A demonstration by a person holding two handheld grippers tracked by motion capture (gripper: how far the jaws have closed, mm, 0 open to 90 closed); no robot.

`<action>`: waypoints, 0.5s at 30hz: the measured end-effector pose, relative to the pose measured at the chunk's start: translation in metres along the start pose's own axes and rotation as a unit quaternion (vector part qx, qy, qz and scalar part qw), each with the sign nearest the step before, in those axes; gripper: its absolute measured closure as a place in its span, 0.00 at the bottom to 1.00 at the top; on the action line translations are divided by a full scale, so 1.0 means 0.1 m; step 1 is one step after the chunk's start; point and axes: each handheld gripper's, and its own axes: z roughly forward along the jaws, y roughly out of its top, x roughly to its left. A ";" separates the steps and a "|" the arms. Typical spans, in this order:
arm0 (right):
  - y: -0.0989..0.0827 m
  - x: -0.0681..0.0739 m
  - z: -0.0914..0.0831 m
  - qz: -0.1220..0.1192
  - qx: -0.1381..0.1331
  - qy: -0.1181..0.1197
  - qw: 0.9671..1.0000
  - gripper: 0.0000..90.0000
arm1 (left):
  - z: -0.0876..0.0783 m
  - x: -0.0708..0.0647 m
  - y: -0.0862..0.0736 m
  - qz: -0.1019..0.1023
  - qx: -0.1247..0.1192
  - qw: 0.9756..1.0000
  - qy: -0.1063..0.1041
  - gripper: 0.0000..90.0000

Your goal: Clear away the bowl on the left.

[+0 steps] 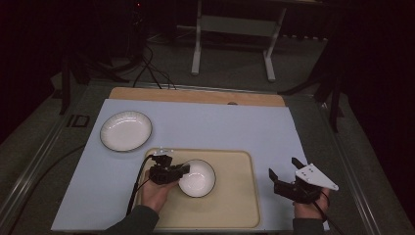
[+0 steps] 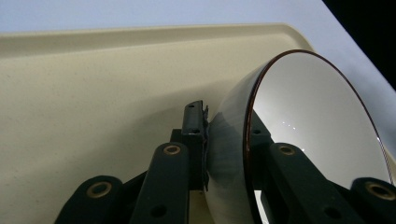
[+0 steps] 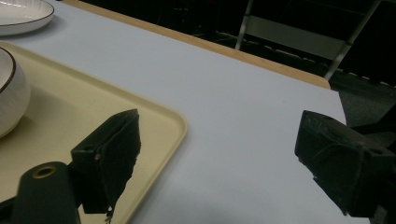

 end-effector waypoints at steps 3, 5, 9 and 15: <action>0.00 0.00 0.00 0.001 0.000 0.000 1.000 0.15 | 0.02 -0.02 -0.01 0.013 0.000 1.000 0.021 0.87; 0.00 0.00 0.00 0.000 0.000 0.000 1.000 0.15 | 0.03 -0.02 -0.02 0.018 0.003 0.999 0.033 0.88; 0.00 0.00 0.00 0.000 0.000 0.000 1.000 0.15 | 0.04 -0.02 -0.02 0.028 0.002 0.998 0.050 0.89; 0.00 0.00 0.00 0.000 0.001 0.000 1.000 0.15 | 0.03 -0.05 -0.01 0.046 -0.002 0.997 0.067 0.87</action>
